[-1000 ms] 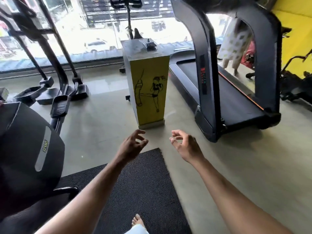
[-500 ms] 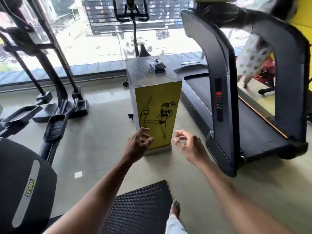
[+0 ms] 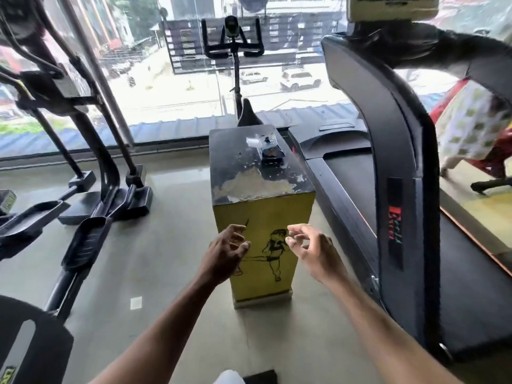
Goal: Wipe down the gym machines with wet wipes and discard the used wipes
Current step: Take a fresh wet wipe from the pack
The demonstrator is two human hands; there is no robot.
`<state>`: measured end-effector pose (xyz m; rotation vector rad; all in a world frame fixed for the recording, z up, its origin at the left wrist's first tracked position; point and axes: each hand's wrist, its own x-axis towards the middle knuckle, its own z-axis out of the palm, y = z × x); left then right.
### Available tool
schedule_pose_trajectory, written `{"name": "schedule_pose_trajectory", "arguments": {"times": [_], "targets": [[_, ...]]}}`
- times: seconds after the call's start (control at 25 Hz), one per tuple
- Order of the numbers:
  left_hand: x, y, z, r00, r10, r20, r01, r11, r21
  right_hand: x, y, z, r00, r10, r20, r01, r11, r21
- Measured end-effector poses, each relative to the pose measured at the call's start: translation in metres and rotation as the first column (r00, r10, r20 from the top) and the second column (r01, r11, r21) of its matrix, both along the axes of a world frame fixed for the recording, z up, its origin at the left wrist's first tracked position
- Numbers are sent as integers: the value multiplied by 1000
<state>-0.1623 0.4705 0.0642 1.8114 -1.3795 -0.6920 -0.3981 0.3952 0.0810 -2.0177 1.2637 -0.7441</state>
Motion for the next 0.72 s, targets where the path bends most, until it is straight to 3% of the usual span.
{"name": "schedule_pose_trajectory", "arguments": {"times": [0.16,0.44,0.72], "targets": [[33,-106,-15,1000,7,-15,-8,1000,-30,31,-104,-10,1000,11,-16,-11,1000,-11],[90,-286,-33,993,10,119,11,985,-171,82,-272,-3,991,7,-136,-16,998,-66],[122,-415,-30,911,-8,413,81,984,-159,134,-380,-12,978,38,-206,-53,996,-67]]}}
